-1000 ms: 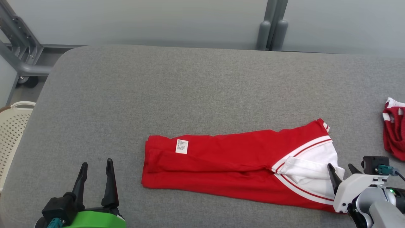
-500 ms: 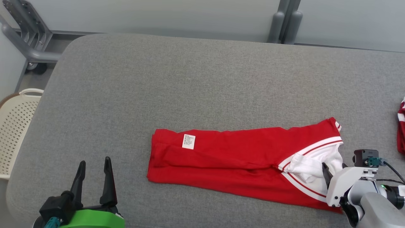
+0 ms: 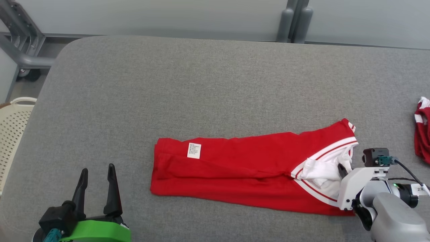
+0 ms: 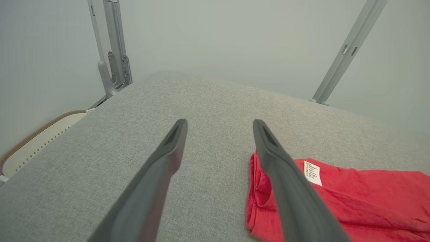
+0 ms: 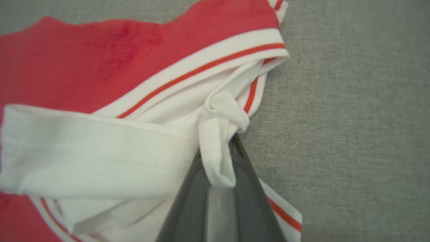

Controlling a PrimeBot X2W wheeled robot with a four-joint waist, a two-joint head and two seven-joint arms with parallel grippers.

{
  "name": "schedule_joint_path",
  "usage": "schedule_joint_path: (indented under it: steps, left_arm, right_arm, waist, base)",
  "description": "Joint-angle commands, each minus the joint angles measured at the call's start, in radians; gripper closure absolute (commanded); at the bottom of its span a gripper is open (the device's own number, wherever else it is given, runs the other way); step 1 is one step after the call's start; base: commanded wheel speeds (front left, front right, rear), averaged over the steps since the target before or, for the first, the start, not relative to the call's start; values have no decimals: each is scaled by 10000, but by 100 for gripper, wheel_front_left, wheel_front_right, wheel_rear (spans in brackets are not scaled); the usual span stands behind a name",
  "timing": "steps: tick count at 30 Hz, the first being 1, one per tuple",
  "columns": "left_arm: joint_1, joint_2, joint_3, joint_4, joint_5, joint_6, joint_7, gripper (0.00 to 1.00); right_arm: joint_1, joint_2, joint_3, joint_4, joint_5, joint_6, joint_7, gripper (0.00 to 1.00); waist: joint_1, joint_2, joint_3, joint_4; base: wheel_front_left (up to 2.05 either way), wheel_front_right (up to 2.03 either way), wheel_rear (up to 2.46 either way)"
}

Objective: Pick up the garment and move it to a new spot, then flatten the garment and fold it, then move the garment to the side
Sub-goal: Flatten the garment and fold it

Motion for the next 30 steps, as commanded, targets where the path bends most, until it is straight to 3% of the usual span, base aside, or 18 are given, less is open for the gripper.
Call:
schedule_joint_path:
  steps: [1,15,22,30]
  left_arm:
    - [-39,19,47,-21,-25,60,-27,0]
    - [-23,-5,-148,-143,-106,87,-26,0]
    - [-87,-9,-174,-99,-135,116,-26,0]
    - [-85,-7,-225,-5,-141,102,-26,0]
  right_arm:
    - [-139,-148,-33,148,-16,-27,-187,100]
    - [-581,-1736,-312,-229,339,-24,-672,100]
    - [-578,-1569,-121,-975,654,-24,-575,100]
    - [42,-1180,660,-2880,1011,-20,-301,100]
  waist:
    - [0,0,-50,-167]
    - [0,0,-150,-1475]
    - [0,0,-149,-1754]
    - [0,0,-359,-1778]
  base:
    - [0,0,0]
    - [0,0,0]
    - [0,0,0]
    - [0,0,0]
